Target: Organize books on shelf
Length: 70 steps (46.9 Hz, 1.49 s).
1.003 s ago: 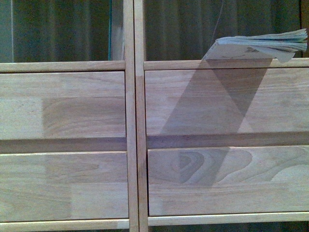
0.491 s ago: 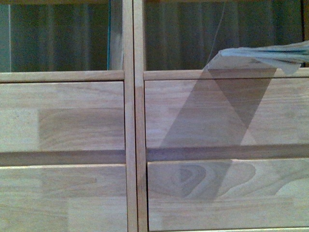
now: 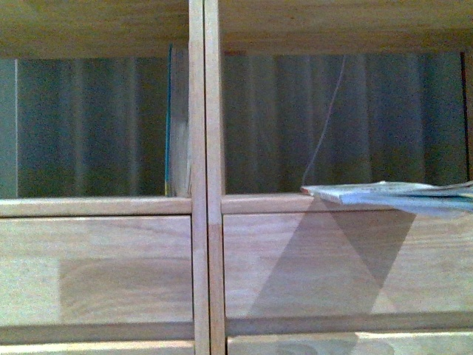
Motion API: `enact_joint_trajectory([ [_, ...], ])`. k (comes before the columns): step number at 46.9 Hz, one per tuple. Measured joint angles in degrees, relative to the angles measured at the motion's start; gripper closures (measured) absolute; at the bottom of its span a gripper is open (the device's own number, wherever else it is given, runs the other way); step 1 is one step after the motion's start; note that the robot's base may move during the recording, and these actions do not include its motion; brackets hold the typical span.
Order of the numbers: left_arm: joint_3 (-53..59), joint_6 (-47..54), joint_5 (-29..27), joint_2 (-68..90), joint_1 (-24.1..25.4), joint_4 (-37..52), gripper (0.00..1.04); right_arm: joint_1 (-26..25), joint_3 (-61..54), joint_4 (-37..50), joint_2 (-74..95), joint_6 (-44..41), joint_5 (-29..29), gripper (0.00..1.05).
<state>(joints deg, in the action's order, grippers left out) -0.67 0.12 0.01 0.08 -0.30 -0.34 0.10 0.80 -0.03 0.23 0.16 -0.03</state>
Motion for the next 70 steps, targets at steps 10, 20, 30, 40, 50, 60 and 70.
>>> enact_joint_trajectory([
  [10, 0.0, 0.0, 0.0, 0.0, 0.0, 0.0, 0.07, 0.0, 0.0, 0.0, 0.0, -0.02, -0.02, 0.07],
  [20, 0.0, 0.0, 0.0, 0.0, 0.0, 0.0, 0.07, 0.0, 0.0, 0.02, 0.0, 0.0, 0.0, 0.07],
  [30, 0.0, 0.0, 0.0, 0.0, 0.0, 0.0, 0.07, 0.52, 0.26, -1.11, 0.61, 0.83, 2.14, 0.07],
  [40, 0.0, 0.0, 0.0, 0.0, 0.0, 0.0, 0.07, -0.31, 5.4, 4.37, 18.86, 11.98, -0.59, 0.07],
  [50, 0.0, 0.0, 0.0, 0.0, 0.0, 0.0, 0.07, -3.39, 17.29, 9.2, 40.96, 29.18, -13.18, 0.07],
  [60, 0.0, 0.0, 0.0, 0.0, 0.0, 0.0, 0.07, -4.5, 26.93, 11.91, 56.78, 46.36, -16.0, 0.07],
  [70, 0.0, 0.0, 0.0, 0.0, 0.0, 0.0, 0.07, -4.44, 34.27, 14.34, 66.58, 61.94, -16.02, 0.07],
])
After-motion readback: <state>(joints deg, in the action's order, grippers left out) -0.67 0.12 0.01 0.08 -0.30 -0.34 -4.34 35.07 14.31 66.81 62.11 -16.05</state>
